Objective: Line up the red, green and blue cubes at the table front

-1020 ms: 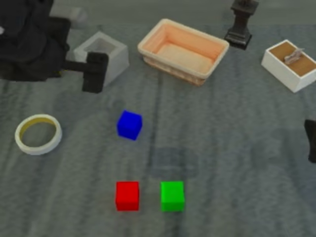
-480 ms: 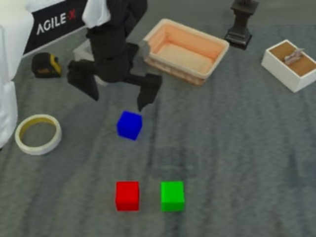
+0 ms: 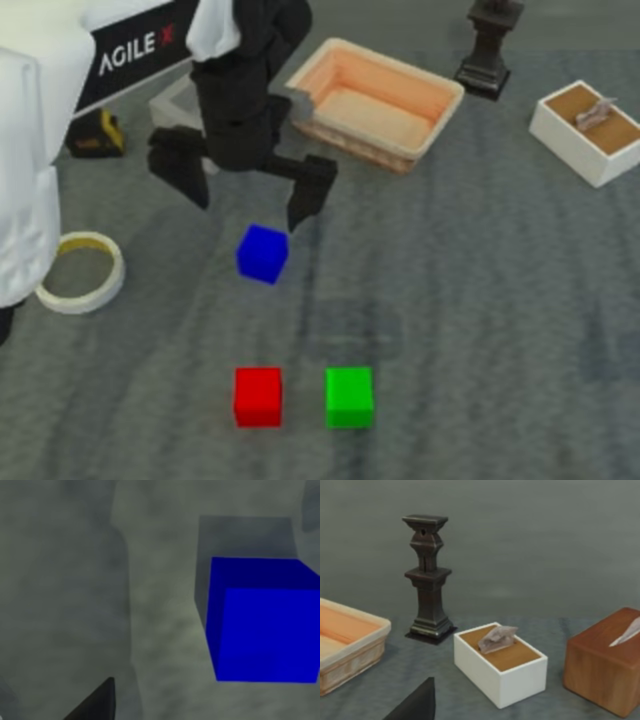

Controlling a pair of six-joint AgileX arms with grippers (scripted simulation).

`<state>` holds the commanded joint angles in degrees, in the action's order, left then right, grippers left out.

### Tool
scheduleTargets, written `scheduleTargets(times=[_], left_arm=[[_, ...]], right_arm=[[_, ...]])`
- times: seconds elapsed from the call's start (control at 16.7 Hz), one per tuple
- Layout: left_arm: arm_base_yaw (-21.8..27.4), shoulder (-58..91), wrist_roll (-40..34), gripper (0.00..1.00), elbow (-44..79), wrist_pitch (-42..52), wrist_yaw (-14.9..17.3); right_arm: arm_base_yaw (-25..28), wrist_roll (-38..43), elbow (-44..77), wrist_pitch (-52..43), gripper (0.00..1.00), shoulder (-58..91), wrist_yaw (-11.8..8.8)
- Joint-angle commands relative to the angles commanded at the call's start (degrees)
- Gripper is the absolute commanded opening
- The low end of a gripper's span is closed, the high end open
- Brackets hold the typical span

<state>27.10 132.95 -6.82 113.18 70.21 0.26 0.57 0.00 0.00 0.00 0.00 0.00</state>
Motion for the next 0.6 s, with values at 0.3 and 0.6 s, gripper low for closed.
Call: scheduleTargets(times=[0.3,0.6], left_arm=[[0.14,1.94,0.13,1.00,-4.61,-6.62,0.01],[0.22,4.77,0.10,1.00,-10.12,-14.89,0.04]], right_arm=[[0.00,0.00,0.00,0.00,1.00,0.00,0.00],[0.00,0.00,0.00,0.00,1.00,0.00,0.00]])
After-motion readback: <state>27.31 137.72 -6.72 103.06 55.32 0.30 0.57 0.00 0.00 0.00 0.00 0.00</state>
